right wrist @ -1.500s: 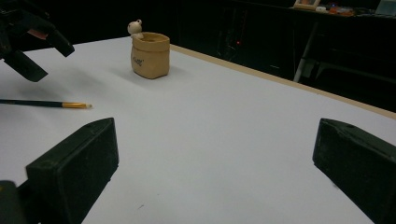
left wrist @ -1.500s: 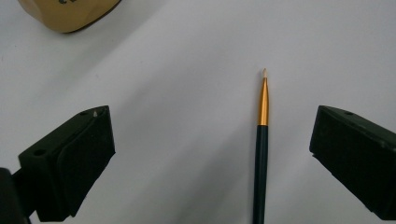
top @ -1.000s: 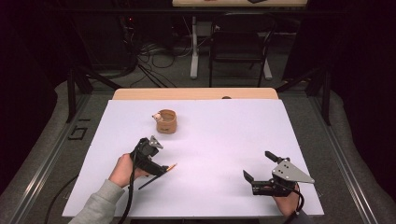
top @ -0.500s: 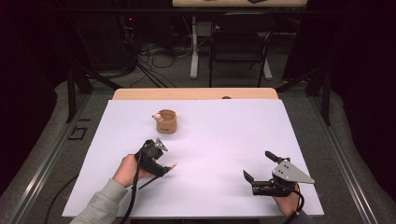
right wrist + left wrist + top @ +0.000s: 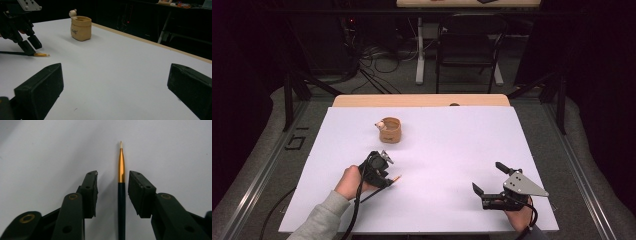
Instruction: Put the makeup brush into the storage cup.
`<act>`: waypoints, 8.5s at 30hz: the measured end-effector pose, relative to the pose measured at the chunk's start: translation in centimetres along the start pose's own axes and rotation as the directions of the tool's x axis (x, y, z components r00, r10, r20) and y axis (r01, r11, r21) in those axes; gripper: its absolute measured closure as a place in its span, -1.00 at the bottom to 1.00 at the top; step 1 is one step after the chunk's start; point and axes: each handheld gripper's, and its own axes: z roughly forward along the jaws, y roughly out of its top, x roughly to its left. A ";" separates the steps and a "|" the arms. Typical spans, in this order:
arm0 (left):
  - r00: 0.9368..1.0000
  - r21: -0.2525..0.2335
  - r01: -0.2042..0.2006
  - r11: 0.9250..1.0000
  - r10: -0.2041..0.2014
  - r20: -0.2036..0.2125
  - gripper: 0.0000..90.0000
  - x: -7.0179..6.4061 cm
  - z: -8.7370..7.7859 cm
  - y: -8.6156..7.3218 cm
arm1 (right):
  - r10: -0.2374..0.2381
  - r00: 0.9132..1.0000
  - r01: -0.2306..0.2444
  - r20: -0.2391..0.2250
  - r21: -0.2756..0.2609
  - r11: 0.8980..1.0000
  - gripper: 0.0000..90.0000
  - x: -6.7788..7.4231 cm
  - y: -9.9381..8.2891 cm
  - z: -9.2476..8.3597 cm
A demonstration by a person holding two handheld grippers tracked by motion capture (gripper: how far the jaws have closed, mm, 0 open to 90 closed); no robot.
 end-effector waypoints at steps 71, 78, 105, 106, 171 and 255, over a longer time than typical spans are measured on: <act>0.995 -0.101 -0.036 0.994 0.026 -0.096 0.86 -0.4 -2.8 0.8 | -0.001 1.000 0.001 0.006 0.022 1.000 -0.99 -0.1 -0.1 0.1; 0.994 -0.184 -0.029 0.983 0.009 -0.110 0.86 0.0 -3.4 0.6 | -0.001 1.000 0.001 0.005 0.020 1.000 -0.99 -0.1 -0.1 0.1; 0.994 -0.400 -0.021 0.916 -0.026 -0.110 0.86 1.3 -4.4 -0.1 | -0.001 1.000 0.001 0.004 0.021 1.000 -0.99 0.0 -0.1 0.3; 0.993 -0.407 -0.024 0.913 -0.026 -0.117 0.86 1.3 -4.4 -0.1 | -0.001 1.000 0.001 0.004 0.021 1.000 -0.99 0.0 -0.1 0.3; 0.957 -0.694 -0.033 0.719 -0.177 -0.229 0.86 1.8 -3.8 0.9 | -0.001 1.000 0.000 0.004 0.032 0.999 -0.99 -0.3 -0.2 0.3; 0.936 -0.794 0.116 0.597 -0.332 -0.113 0.86 7.7 -6.3 6.9 | 0.003 1.000 -0.003 -0.007 0.031 1.000 -0.99 -0.3 -0.2 0.2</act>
